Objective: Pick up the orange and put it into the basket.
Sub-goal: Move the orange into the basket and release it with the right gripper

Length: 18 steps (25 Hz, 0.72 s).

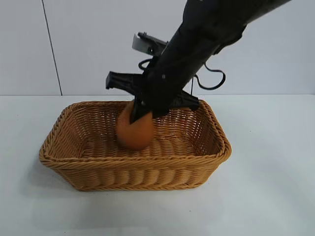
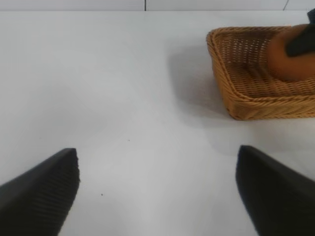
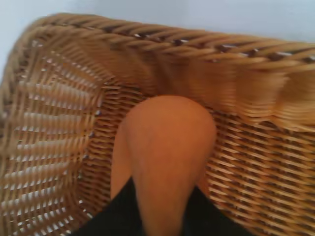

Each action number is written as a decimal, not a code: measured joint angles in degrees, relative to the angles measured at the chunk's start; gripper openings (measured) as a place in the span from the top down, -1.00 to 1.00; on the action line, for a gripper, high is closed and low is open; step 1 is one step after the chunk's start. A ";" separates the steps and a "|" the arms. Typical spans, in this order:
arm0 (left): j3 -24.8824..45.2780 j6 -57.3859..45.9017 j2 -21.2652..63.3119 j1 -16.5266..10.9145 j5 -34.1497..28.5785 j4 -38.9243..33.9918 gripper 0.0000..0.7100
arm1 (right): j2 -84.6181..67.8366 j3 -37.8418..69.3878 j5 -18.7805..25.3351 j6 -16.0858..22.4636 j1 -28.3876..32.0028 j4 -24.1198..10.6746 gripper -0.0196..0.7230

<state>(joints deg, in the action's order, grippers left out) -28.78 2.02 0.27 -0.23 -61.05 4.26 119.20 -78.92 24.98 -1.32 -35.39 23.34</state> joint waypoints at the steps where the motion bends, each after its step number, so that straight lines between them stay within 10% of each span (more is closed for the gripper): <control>1: 0.00 0.00 0.00 0.00 0.00 0.00 -0.73 | 0.19 0.08 0.20 0.00 0.00 -0.04 0.82; 5: 0.00 0.00 0.00 0.00 0.00 0.00 -0.73 | 0.13 -0.36 0.58 0.00 0.00 -0.07 0.54; 10: 0.00 0.00 0.00 0.00 0.00 0.00 -0.73 | 0.08 -4.53 6.91 0.00 0.00 -1.23 -0.63; 18: 0.00 0.00 0.00 0.00 0.00 0.00 -0.73 | 0.09 -23.31 30.06 6.84 0.00 -13.89 -0.87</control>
<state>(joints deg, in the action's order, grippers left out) -28.78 2.02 0.27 -0.23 -61.05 4.26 119.29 -102.23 55.04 5.52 -35.39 9.45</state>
